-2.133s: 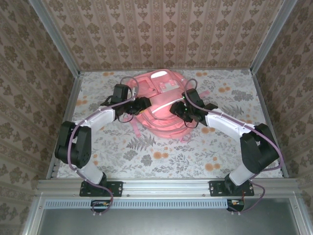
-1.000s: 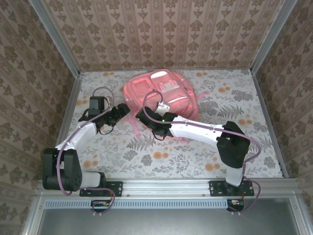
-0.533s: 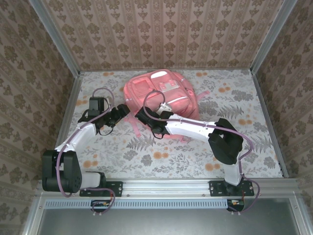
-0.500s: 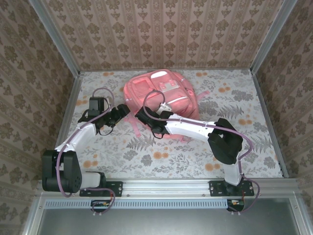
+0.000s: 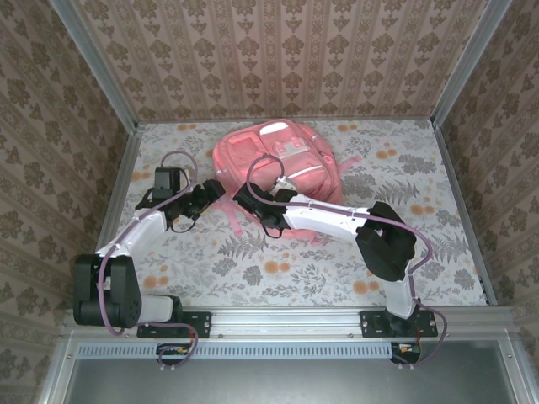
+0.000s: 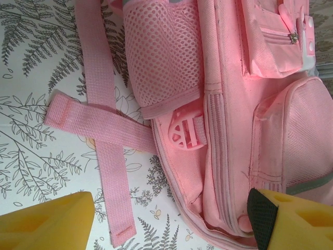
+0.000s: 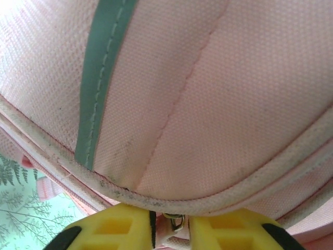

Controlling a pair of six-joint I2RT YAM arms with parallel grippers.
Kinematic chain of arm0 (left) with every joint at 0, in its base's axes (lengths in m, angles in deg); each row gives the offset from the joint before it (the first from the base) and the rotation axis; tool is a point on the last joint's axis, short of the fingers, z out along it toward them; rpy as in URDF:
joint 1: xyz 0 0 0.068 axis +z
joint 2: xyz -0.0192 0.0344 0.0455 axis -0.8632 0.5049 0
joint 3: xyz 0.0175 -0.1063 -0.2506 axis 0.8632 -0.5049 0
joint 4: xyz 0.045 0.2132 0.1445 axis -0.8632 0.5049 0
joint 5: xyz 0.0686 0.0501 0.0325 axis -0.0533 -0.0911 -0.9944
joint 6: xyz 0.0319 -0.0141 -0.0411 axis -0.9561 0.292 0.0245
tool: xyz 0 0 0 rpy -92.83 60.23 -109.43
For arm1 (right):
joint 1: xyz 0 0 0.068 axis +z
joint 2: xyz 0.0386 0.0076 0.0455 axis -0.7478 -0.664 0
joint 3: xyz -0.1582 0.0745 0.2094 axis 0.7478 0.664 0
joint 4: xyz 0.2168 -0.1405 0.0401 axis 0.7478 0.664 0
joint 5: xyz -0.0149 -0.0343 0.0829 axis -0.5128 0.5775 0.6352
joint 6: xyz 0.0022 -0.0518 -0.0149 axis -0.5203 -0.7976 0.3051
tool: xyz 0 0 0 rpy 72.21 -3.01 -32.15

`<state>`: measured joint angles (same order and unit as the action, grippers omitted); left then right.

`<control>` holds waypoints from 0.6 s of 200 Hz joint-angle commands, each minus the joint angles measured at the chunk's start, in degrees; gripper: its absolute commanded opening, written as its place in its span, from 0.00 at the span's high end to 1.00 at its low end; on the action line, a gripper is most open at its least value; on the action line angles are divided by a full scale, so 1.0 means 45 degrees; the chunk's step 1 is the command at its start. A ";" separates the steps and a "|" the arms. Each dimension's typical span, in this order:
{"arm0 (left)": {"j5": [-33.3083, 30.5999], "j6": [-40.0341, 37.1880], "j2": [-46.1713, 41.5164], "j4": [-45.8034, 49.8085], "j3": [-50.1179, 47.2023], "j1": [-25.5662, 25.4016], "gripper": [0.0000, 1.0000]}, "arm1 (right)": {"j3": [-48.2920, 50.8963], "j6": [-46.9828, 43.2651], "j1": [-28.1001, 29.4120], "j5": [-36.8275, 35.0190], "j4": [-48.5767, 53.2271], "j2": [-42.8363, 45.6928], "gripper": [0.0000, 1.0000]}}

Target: Pack the student bag

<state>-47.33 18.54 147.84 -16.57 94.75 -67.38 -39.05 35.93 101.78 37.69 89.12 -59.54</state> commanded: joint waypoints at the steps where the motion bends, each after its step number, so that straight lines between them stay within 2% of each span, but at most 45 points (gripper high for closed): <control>1: 0.0467 -0.0250 0.0112 -0.0258 0.0088 0.0111 0.21 | 0.0221 -0.0348 -0.0171 0.0159 0.0273 0.0388 0.84; 41: 0.1370 -0.0112 0.0121 -0.0904 0.0154 -0.0148 0.21 | 0.0646 -0.1913 -0.0240 0.0703 -0.0524 0.0715 0.95; 51: 0.1484 -0.0116 0.0138 -0.0966 0.0240 -0.0309 0.21 | 0.0651 -0.2269 -0.0289 0.0911 -0.0636 0.0689 0.89; 70: 0.1487 0.0021 0.0221 -0.1095 0.0357 -0.0530 0.21 | 0.0605 -0.2458 -0.0347 0.1031 -0.0628 0.0592 0.70; 79: 0.1487 0.0097 0.0275 -0.1163 0.0386 -0.0573 0.21 | 0.0641 -0.2552 -0.0351 0.1079 -0.0638 0.0526 0.65; 100: 0.1570 0.0219 0.0418 -0.1275 0.0455 -0.0644 0.21 | 0.0552 -0.2719 -0.0365 0.1183 -0.0803 0.0377 0.64; 120: 0.1604 0.0341 0.0533 -0.1439 0.0495 -0.0747 0.22 | 0.0510 -0.2958 -0.0360 0.1185 -0.1034 0.0359 0.71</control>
<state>-41.74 18.81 149.41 -20.86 95.17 -70.16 -37.12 25.07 100.71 42.70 85.25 -58.03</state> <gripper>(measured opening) 0.786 0.324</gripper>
